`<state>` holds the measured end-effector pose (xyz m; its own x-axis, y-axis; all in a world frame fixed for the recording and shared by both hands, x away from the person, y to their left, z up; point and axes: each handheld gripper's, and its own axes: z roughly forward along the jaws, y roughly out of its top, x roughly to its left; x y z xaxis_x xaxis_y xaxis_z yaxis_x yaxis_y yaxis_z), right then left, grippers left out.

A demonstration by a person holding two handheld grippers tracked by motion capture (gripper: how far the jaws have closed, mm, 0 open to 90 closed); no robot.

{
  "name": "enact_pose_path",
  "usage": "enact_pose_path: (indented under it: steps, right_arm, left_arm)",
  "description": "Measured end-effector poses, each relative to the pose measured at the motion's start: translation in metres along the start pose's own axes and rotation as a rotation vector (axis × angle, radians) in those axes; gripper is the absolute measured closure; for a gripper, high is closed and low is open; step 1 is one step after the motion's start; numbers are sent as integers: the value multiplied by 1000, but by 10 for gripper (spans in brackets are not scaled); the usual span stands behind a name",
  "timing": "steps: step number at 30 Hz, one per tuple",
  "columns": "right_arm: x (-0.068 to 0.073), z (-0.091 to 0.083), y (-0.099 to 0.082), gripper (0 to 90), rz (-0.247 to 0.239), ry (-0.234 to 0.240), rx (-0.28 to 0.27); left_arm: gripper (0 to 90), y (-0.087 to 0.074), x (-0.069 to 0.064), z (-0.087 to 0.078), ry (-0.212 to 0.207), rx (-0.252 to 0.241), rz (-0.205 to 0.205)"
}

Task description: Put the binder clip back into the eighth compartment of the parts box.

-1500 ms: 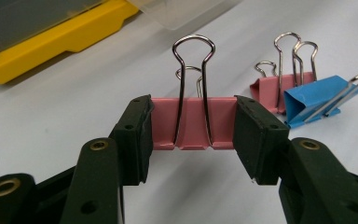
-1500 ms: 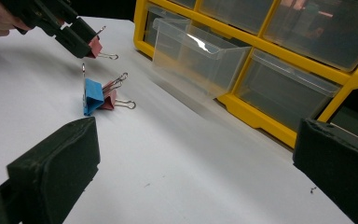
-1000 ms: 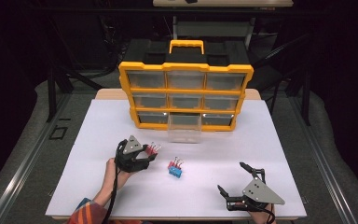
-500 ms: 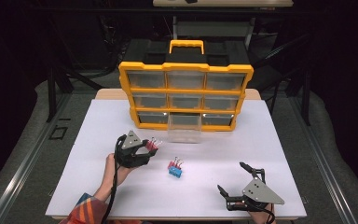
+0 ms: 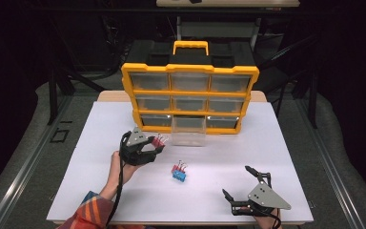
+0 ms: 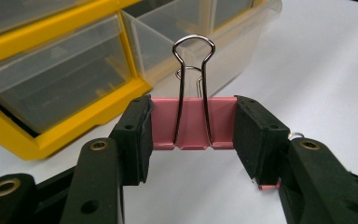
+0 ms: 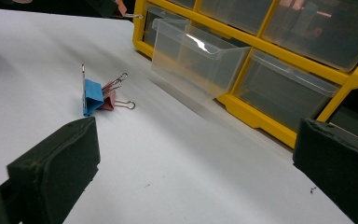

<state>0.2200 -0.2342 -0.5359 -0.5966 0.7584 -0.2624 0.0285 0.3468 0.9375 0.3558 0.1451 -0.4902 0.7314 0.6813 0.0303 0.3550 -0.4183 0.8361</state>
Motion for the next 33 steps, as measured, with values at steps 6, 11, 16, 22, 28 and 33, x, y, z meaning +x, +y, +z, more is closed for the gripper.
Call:
enact_pose_path:
  steps: [6,11,16,22,28,33]
  right_arm:
    - [0,0,0,0,2,-1,1]
    - [0,0,0,0,3,0,1]
    - [0,0,0,0,2,-7,0]
    - [0,0,0,1,-1,-7,-2]
    - [0,0,0,1,-1,-9,-2]
    - [0,0,0,1,-3,-10,-2]
  left_arm:
    - [497,11,1,-1,1,-18,6]
    - [496,21,2,-4,8,-33,15]
    - [496,30,5,-5,16,-35,29]
    - [496,40,6,-1,16,-42,33]
    - [496,52,5,6,19,-52,32]
    - [496,60,5,13,15,-52,30]
